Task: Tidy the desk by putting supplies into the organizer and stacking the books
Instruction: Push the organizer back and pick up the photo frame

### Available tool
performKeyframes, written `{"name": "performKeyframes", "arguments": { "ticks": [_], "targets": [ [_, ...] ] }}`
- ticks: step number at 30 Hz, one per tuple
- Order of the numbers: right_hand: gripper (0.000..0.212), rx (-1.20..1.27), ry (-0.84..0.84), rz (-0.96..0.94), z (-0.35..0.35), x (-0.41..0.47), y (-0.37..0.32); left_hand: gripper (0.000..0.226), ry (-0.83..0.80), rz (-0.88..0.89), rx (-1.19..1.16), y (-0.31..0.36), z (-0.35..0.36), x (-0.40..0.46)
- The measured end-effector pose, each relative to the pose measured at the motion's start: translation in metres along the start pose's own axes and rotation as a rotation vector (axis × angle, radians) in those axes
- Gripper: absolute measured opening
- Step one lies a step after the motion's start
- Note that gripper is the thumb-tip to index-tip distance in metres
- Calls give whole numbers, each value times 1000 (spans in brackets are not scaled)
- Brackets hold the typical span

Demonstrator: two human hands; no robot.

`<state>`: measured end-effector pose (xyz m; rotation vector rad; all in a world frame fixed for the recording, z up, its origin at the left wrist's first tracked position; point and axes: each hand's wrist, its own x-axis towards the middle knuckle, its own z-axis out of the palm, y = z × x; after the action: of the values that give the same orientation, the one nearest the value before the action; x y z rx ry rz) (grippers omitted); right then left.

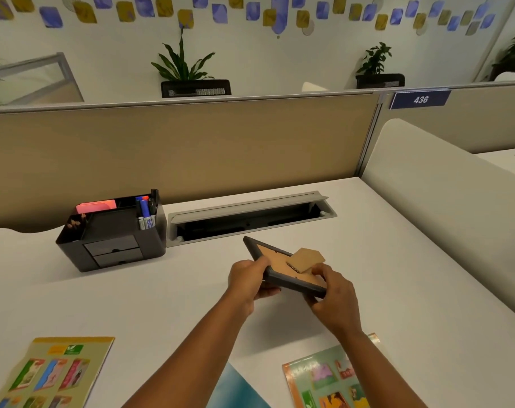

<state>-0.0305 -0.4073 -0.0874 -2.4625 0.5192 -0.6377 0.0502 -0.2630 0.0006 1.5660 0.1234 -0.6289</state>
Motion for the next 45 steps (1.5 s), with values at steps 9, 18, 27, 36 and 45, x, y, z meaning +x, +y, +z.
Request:
{"name": "performKeyframes", "arguments": {
  "ticks": [9, 18, 27, 36, 45],
  "targets": [
    [48, 180, 123, -76, -11, 17, -2, 24, -212, 167, -30, 9, 21, -2],
    [33, 724, 114, 403, -40, 69, 18, 22, -177, 109, 76, -6, 18, 28],
    [30, 955, 97, 651, -39, 110, 53, 25, -162, 91, 121, -27, 9, 49],
    [21, 1001, 129, 724, -20, 118, 66, 28, -141, 105, 129, -35, 7, 65],
    [25, 1019, 112, 724, -13, 114, 74, 36, -84, 478, 809, -63, -11, 77]
  ]
}}
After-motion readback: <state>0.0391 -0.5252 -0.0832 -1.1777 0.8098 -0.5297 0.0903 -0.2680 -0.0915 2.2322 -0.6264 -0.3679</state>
